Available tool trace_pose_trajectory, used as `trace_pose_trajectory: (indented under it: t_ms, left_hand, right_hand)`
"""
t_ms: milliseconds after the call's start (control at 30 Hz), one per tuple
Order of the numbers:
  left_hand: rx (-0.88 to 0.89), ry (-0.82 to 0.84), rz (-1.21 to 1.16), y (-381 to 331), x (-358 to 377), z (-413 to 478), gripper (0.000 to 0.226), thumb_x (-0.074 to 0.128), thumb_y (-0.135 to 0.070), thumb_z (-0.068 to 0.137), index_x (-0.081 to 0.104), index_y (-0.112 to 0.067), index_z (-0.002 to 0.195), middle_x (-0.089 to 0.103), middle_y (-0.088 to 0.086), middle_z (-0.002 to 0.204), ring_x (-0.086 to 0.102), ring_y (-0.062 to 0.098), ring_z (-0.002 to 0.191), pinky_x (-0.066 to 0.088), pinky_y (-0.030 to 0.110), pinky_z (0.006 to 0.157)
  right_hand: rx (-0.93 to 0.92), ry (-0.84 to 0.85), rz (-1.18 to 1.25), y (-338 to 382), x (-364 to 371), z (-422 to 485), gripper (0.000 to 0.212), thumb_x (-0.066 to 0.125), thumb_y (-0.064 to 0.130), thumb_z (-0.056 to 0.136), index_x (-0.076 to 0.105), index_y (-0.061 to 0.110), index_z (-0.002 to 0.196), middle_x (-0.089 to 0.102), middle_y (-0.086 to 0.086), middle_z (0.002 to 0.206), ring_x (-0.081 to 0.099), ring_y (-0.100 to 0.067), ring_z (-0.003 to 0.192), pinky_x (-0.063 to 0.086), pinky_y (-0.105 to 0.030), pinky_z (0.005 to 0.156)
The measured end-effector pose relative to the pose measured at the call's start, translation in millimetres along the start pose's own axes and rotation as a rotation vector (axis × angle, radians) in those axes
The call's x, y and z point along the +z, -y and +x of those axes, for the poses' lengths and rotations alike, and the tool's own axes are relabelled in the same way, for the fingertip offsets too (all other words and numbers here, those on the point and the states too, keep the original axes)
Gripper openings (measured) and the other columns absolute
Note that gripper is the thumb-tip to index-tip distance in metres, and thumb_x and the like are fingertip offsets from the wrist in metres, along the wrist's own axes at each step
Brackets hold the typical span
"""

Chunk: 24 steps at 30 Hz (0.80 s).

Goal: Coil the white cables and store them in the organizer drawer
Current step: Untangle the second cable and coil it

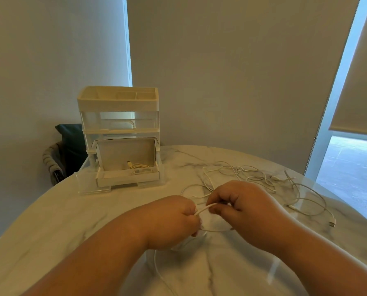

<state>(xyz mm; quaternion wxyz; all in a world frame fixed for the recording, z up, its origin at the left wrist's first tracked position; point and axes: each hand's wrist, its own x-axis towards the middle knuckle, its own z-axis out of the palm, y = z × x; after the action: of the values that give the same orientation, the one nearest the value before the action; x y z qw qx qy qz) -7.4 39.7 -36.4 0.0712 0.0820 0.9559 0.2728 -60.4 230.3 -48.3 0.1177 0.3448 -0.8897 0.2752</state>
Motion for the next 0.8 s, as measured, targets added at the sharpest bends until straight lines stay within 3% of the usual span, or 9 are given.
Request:
trace_pose_trajectory:
  t_ms: [167, 267, 333, 400, 467, 533, 633, 700, 800]
  left_hand:
    - [-0.027, -0.108, -0.221, 14.3, -9.2, -3.2, 0.029, 0.048, -0.021, 0.098, 0.067, -0.008, 0.081, 0.071, 0.006, 0.074, 0.063, 0.015, 0.067, 0.053, 0.037, 0.073]
    - [0.033, -0.181, -0.331, 14.0, -10.7, -2.3, 0.029, 0.047, -0.019, 0.101, 0.068, -0.005, 0.085, 0.071, 0.004, 0.075, 0.064, 0.012, 0.067, 0.053, 0.031, 0.071]
    - [0.059, -0.224, -0.387, 15.9, -10.5, -0.3, 0.029, 0.048, -0.017, 0.101, 0.071, -0.006, 0.087, 0.073, 0.004, 0.082, 0.069, 0.013, 0.075, 0.056, 0.031, 0.077]
    - [0.057, -0.224, -0.419, 18.7, -9.8, 0.5, 0.029, 0.049, -0.018, 0.102, 0.074, -0.010, 0.090, 0.075, 0.003, 0.090, 0.071, 0.015, 0.085, 0.057, 0.034, 0.086]
    - [0.042, -0.190, -0.473, 19.1, -7.5, 1.2, 0.029, 0.049, -0.019, 0.102, 0.075, -0.011, 0.093, 0.075, 0.004, 0.095, 0.071, 0.017, 0.091, 0.055, 0.038, 0.091]
    - [0.035, -0.170, -0.514, 18.7, -4.4, 2.2, 0.029, 0.048, -0.020, 0.102, 0.074, -0.010, 0.094, 0.075, 0.004, 0.097, 0.070, 0.020, 0.095, 0.053, 0.041, 0.094]
    - [0.060, -0.203, -0.486, 16.5, -1.6, 2.1, 0.031, 0.046, -0.022, 0.103, 0.073, -0.012, 0.093, 0.075, 0.002, 0.095, 0.069, 0.019, 0.093, 0.053, 0.043, 0.093]
    - [0.078, -0.255, -0.404, 13.1, -1.9, 0.9, 0.032, 0.045, -0.026, 0.104, 0.071, -0.014, 0.090, 0.074, 0.000, 0.090, 0.068, 0.013, 0.086, 0.054, 0.038, 0.088]
    - [0.122, -0.295, -0.299, 7.6, -2.4, -1.3, 0.033, 0.046, -0.030, 0.103, 0.066, -0.018, 0.081, 0.068, -0.002, 0.077, 0.061, 0.010, 0.070, 0.053, 0.035, 0.076]
  right_hand:
    - [0.137, -0.145, 0.075, -28.6, -15.4, 6.3, 0.017, 0.069, 0.028, 0.091, 0.068, 0.032, 0.074, 0.066, 0.016, 0.077, 0.060, -0.006, 0.071, 0.050, -0.028, 0.065]
    - [0.180, -0.141, 0.155, -29.7, -10.7, 6.6, 0.017, 0.069, 0.031, 0.091, 0.070, 0.031, 0.074, 0.067, 0.010, 0.074, 0.059, -0.006, 0.066, 0.046, -0.020, 0.062]
    - [0.203, -0.131, 0.194, -27.2, -7.4, 7.3, 0.019, 0.069, 0.032, 0.092, 0.072, 0.028, 0.074, 0.066, 0.000, 0.070, 0.056, -0.007, 0.057, 0.043, -0.018, 0.057]
    - [0.207, -0.127, 0.224, -23.3, -7.3, 7.4, 0.018, 0.069, 0.032, 0.092, 0.074, 0.022, 0.078, 0.065, -0.009, 0.069, 0.056, -0.012, 0.057, 0.045, -0.025, 0.058]
    - [0.195, -0.125, 0.218, -17.0, -6.8, 6.0, 0.013, 0.069, 0.031, 0.092, 0.075, 0.021, 0.086, 0.068, -0.005, 0.076, 0.062, -0.010, 0.064, 0.048, -0.028, 0.064]
    - [0.171, -0.144, 0.190, -8.0, -4.9, 2.8, 0.012, 0.069, 0.033, 0.091, 0.074, 0.035, 0.102, 0.068, 0.012, 0.090, 0.060, 0.003, 0.084, 0.046, -0.016, 0.067]
    - [0.100, -0.174, 0.166, 7.8, -1.8, -3.0, 0.036, 0.068, 0.037, 0.091, 0.056, 0.051, 0.122, 0.053, 0.033, 0.116, 0.048, 0.018, 0.107, 0.036, 0.002, 0.081]
    - [0.019, -0.192, 0.151, 16.2, 2.4, -4.9, 0.039, 0.067, 0.034, 0.091, 0.055, 0.050, 0.124, 0.050, 0.036, 0.119, 0.043, 0.019, 0.115, 0.029, 0.005, 0.089]
    - [-0.053, -0.253, 0.164, 21.0, 10.6, -4.2, 0.030, 0.067, 0.025, 0.093, 0.063, 0.045, 0.114, 0.056, 0.033, 0.112, 0.048, 0.013, 0.115, 0.032, 0.000, 0.093]
